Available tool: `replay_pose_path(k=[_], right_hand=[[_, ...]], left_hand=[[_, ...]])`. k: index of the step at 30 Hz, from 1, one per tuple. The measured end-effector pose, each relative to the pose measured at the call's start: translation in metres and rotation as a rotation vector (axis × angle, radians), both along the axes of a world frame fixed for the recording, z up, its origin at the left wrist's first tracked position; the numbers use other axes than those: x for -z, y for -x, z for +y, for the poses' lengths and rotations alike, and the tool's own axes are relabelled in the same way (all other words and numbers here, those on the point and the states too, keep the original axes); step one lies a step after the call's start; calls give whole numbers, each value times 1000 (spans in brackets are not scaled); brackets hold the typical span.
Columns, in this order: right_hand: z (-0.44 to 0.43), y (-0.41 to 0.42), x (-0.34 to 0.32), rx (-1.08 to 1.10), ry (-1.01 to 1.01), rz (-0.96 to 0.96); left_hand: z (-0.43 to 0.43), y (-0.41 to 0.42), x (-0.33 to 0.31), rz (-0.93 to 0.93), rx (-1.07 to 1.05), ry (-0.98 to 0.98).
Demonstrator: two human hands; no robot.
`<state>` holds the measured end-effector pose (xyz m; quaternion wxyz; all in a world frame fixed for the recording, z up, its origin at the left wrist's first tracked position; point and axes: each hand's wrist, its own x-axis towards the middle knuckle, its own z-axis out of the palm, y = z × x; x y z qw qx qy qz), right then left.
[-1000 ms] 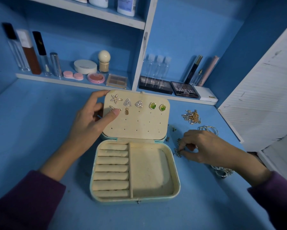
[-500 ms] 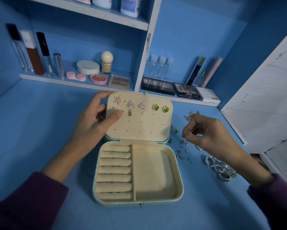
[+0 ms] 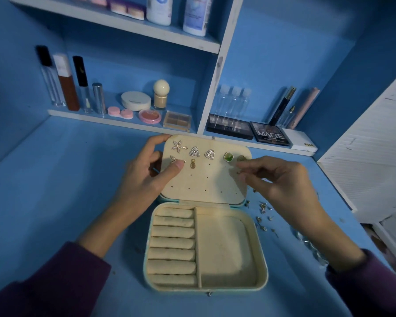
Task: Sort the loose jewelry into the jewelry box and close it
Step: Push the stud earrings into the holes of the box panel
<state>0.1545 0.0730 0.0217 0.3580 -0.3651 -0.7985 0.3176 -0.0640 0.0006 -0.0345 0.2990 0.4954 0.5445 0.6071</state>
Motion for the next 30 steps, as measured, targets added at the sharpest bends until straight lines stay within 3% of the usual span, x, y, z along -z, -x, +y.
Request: replay_pose_path(k=[7, 15, 21, 30], right_hand=[[0, 30, 20, 73, -419, 36], [15, 46, 39, 66, -724, -17], [18, 52, 44, 112, -848, -118], [19, 57, 49, 61, -880, -103]], left_hand=[[1, 1, 0, 8, -17, 27], [3, 2, -2, 6, -45, 85], [3, 1, -4, 7, -44, 93], [3, 2, -4, 19, -49, 82]])
